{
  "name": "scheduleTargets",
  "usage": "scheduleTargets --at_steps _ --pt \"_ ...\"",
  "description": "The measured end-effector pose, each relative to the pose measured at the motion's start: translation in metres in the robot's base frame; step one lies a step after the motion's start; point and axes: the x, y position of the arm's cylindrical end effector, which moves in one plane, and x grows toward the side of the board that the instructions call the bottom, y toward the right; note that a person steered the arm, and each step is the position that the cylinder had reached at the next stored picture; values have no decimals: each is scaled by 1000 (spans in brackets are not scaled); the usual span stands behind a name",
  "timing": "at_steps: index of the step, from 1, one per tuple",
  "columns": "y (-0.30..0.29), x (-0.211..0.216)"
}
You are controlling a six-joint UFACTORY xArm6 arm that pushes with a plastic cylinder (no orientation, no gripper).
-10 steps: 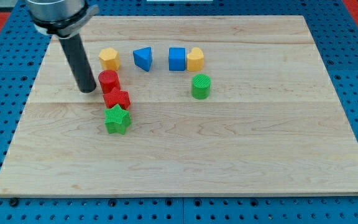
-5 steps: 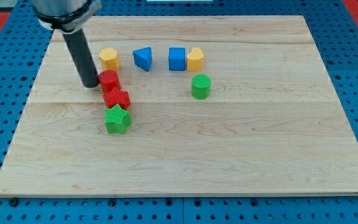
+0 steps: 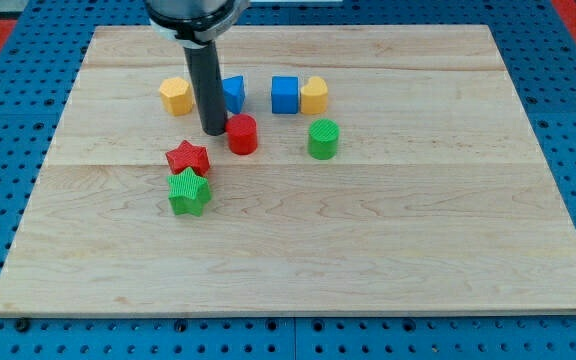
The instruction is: Push the red circle into the green circle
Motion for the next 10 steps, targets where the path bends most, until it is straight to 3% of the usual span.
scheduleTargets --at_steps 3,5,10 --pt "10 0" --pt "61 29" --pt "135 23"
